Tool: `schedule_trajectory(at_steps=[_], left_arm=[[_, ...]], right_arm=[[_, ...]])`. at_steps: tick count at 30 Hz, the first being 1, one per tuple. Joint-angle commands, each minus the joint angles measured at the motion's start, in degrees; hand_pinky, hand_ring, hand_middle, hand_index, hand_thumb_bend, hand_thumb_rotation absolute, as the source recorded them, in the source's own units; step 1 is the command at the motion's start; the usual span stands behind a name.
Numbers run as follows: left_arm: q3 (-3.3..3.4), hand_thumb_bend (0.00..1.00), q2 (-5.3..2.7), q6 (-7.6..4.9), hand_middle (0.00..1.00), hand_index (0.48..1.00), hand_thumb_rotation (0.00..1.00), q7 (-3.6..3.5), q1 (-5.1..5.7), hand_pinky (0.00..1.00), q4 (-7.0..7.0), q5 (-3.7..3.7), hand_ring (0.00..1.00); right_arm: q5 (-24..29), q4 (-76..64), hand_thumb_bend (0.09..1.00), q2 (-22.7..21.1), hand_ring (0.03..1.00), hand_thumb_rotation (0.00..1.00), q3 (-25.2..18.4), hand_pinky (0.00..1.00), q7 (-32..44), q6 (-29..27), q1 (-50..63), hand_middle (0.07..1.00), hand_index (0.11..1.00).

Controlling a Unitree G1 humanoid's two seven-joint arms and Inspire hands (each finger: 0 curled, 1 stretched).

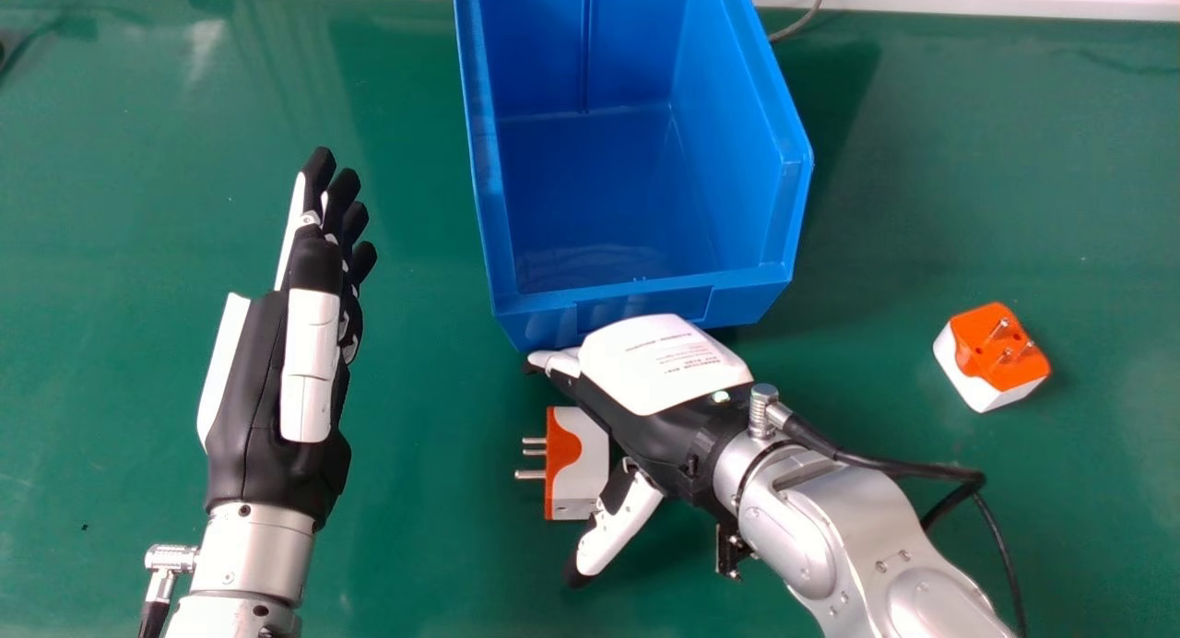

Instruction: Pick all objects and put in blue box

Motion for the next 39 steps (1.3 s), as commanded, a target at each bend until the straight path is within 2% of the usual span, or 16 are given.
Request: schedule_trajectory(at_steps=[1,5,7,11,14,17,23,26,27,30,31,33,34,37,38,39], left_arm=[[0.30,0.91,0.10,-1.56,1.00,1.000,1.00,-0.48,-0.73,1.00,-0.34,-0.59,1.00],[0.34,0.91,0.34,-1.97,1.00,1.000,1.00,-0.64,-0.72,1.00,-0.01,-0.37,1.00],[0.30,0.91,0.42,-1.55,1.00,1.000,1.00,-0.67,-0.52,1.00,-0.28,-0.39,1.00],[0.45,0.91,-0.08,-1.91,1.00,1.000,1.00,-0.49,-0.69,1.00,0.04,-0.62,1.00],[0.51,0.91,-0.01,-2.50,1.00,1.000,1.00,-0.54,-0.81,1.00,0.45,-0.32,1.00],[0.53,0.91,0.16,-2.14,1.00,1.000,1.00,-0.90,-0.75,1.00,0.31,-0.74,1.00],[0.50,0.91,0.07,-1.39,1.00,1.000,1.00,-0.85,-0.53,1.00,-0.28,-0.92,1.00],[0.53,0.91,-0.05,-1.97,1.00,1.000,1.00,-0.84,-0.77,1.00,0.12,-0.94,1.00],[0.48,0.91,0.03,-1.98,1.00,1.000,1.00,-0.83,-0.79,1.00,0.14,-0.80,1.00],[0.44,0.91,0.32,-1.51,1.00,1.000,1.00,-0.93,-0.67,1.00,-0.09,-0.76,1.00],[0.49,0.91,0.27,-1.66,1.00,1.000,1.00,-0.95,-0.72,1.00,0.05,-0.87,1.00],[0.53,0.91,0.14,-2.04,1.00,1.000,1.00,-0.96,-0.80,1.00,0.30,-0.95,1.00],[0.51,0.91,0.10,-2.01,1.00,1.000,1.00,-0.89,-0.79,1.00,0.21,-0.87,1.00],[0.46,0.91,-0.07,-1.63,1.00,1.000,1.00,-0.54,-0.70,1.00,-0.16,-0.71,1.00],[0.44,0.90,-0.10,-1.72,1.00,1.000,1.00,-0.59,-0.69,1.00,-0.14,-0.78,1.00],[0.42,0.90,-0.08,-1.83,1.00,1.000,1.00,-0.68,-0.70,1.00,-0.09,-0.84,1.00]], right_arm=[[0.70,1.31,0.930,0.04,0.868,0.28,0.67,0.84,1.51,0.35,0.36,0.889,0.890],[1.02,1.09,0.928,0.07,0.864,0.26,0.64,0.84,1.62,0.09,0.42,0.884,0.884],[1.01,1.08,0.927,0.09,0.862,0.25,0.76,0.84,1.81,0.11,0.39,0.881,0.880],[0.80,1.44,0.924,0.04,0.855,0.23,1.19,0.83,2.19,-0.06,0.19,0.875,0.871],[0.86,1.44,0.922,0.12,0.851,0.22,1.28,0.83,3.01,0.23,0.02,0.870,0.865],[0.85,1.54,0.916,0.24,0.849,0.22,1.22,0.82,2.26,0.15,0.34,0.868,0.862],[1.21,2.38,0.889,1.44,0.837,0.19,0.88,0.81,-1.93,0.26,1.81,0.855,0.835],[1.21,2.27,0.879,1.94,0.822,0.17,0.88,0.79,-3.45,0.60,2.58,0.840,0.815],[1.23,2.32,0.864,2.06,0.783,0.15,0.89,0.75,-3.98,0.58,2.79,0.808,0.785],[0.64,2.37,0.864,2.23,0.783,0.15,1.41,0.75,-4.62,0.92,3.04,0.808,0.785],[0.30,2.45,0.847,2.25,0.735,0.13,1.69,0.69,-4.92,0.93,3.09,0.772,0.759],[-0.43,2.64,0.847,2.30,0.735,0.13,2.25,0.69,-5.55,1.00,3.17,0.772,0.759],[-0.96,2.81,0.828,2.32,0.692,0.10,2.58,0.64,-5.79,1.06,3.13,0.740,0.738],[-2.27,3.48,0.828,2.43,0.692,0.10,3.59,0.64,-6.04,1.34,2.81,0.740,0.738],[-2.71,3.57,0.767,2.54,0.651,0.08,3.90,0.59,-5.80,1.55,2.71,0.683,0.694],[-3.19,3.58,0.767,2.61,0.651,0.08,4.22,0.59,-5.56,1.75,2.62,0.683,0.694]])
